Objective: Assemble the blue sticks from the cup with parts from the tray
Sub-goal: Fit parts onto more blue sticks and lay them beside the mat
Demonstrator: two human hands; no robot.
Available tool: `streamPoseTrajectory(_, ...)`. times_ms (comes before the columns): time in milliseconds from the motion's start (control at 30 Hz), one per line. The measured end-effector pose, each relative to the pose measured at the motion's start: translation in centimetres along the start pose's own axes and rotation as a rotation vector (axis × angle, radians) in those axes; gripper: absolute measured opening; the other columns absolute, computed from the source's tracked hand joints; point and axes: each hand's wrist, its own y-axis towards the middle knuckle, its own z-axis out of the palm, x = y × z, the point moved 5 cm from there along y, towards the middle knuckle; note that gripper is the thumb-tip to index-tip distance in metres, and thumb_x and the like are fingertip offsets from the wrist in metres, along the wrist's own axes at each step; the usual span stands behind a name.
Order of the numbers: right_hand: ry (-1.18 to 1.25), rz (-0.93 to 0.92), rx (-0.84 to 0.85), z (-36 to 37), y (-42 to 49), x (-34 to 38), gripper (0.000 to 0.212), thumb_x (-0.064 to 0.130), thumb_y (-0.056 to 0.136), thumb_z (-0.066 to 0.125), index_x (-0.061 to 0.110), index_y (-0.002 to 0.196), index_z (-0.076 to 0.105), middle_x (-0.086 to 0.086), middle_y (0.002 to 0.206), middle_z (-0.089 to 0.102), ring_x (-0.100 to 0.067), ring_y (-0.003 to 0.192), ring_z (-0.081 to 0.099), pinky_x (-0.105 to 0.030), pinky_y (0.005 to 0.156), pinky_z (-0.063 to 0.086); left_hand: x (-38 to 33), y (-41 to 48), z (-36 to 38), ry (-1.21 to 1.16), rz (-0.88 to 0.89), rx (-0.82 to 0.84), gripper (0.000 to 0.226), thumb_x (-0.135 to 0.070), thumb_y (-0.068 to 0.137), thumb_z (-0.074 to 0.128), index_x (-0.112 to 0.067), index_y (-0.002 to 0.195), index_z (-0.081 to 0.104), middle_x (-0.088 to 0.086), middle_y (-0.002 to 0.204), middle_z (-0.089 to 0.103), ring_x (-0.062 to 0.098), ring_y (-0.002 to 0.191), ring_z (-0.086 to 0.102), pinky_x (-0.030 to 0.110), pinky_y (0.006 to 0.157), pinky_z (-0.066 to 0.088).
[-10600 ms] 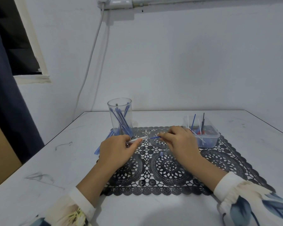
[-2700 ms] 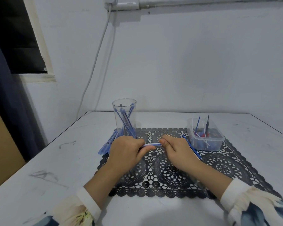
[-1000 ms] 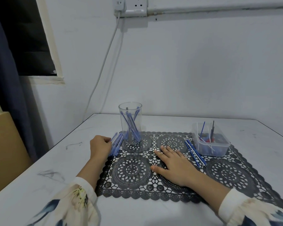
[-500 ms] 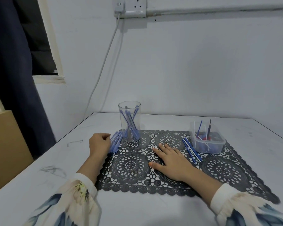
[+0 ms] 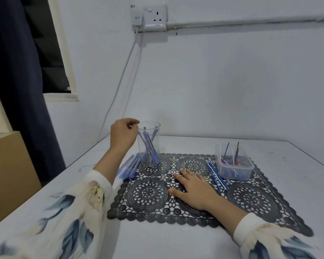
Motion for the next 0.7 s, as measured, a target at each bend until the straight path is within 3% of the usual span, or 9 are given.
streamPoseTrajectory(133, -0.001, -0.005, 0.001, 0.0, 0.1, -0.1, 0.075, 0.072, 0.085, 0.023, 0.033, 0.148, 0.012, 0.003, 0.157, 0.003, -0.015, 0.144, 0.001, -0.041, 0.115, 0.002, -1.1, 3.6, 1.8, 0.283, -0.042, 0.237, 0.016, -0.012, 0.08, 0.057, -0.015, 0.086, 0.071, 0.0, 0.08, 0.064, 0.016, 0.073, 0.058, 0.028, 0.07, 0.051)
streamPoseTrajectory(200, -0.001, -0.004, 0.007, 0.0, 0.1, -0.1, 0.081, 0.077, 0.08, 0.018, 0.033, 0.148, 0.012, 0.003, 0.157, 0.002, -0.015, 0.144, 0.001, -0.041, 0.115, 0.002, -1.4, 4.3, 2.5, 0.47, -0.082, 0.398, 0.007, -0.012, 0.077, 0.062, -0.007, 0.072, 0.063, 0.006, 0.071, 0.061, 0.021, 0.067, 0.056, 0.027, 0.059, 0.048)
streamPoseTrajectory(267, 0.001, -0.005, 0.001, -0.1, 0.2, 0.0, 0.088, 0.08, 0.073, 0.013, 0.034, 0.148, 0.012, 0.003, 0.157, 0.002, -0.015, 0.144, 0.001, -0.041, 0.115, 0.002, -1.7, 4.5, 3.1, 0.532, -0.18, 0.546, 0.023, -0.013, 0.079, 0.065, -0.004, 0.066, 0.049, 0.009, 0.068, 0.054, 0.026, 0.069, 0.057, 0.028, 0.056, 0.049)
streamPoseTrajectory(367, 0.009, -0.012, -0.01, -0.1, 0.2, 0.0, 0.102, 0.085, 0.06, 0.001, 0.034, 0.148, 0.011, 0.004, 0.157, 0.002, -0.014, 0.143, 0.0, -0.041, 0.115, 0.002, -2.2, 4.1, 3.7, 0.542, -0.357, 0.73, 0.017, -0.013, 0.085, 0.064, 0.002, 0.086, 0.056, 0.02, 0.091, 0.066, 0.031, 0.09, 0.067, 0.039, 0.085, 0.054)
streamPoseTrajectory(467, 0.019, -0.016, -0.015, -0.1, 0.2, -0.1, 0.115, 0.086, 0.048, -0.009, 0.034, 0.148, 0.011, 0.005, 0.157, 0.001, -0.014, 0.143, 0.0, -0.041, 0.115, 0.002, -2.4, 3.9, 4.4, 0.622, -0.453, 0.844, 0.03, -0.012, 0.093, 0.052, 0.007, 0.115, 0.051, 0.018, 0.111, 0.065, 0.026, 0.103, 0.064, 0.037, 0.097, 0.046)
streamPoseTrajectory(600, 0.031, -0.023, -0.015, 0.0, 0.3, -0.1, 0.115, 0.086, 0.047, -0.01, 0.034, 0.148, 0.011, 0.005, 0.157, 0.001, -0.015, 0.143, 0.0, -0.042, 0.115, 0.002, -2.3, 3.8, 5.1, 0.712, -0.551, 0.923, 0.038, -0.012, 0.096, 0.048, 0.006, 0.128, 0.044, 0.007, 0.124, 0.06, 0.019, 0.112, 0.059, 0.032, 0.101, 0.04)
streamPoseTrajectory(700, 0.045, -0.024, -0.018, 0.0, 0.3, -0.1, 0.118, 0.087, 0.046, -0.011, 0.034, 0.148, 0.012, 0.005, 0.157, 0.002, -0.015, 0.143, 0.0, -0.043, 0.115, 0.002, -1.8, 4.1, 5.5, 0.731, -0.627, 0.973, 0.03, -0.013, 0.095, 0.05, 0.004, 0.12, 0.054, 0.004, 0.121, 0.062, 0.012, 0.113, 0.058, 0.027, 0.089, 0.045)
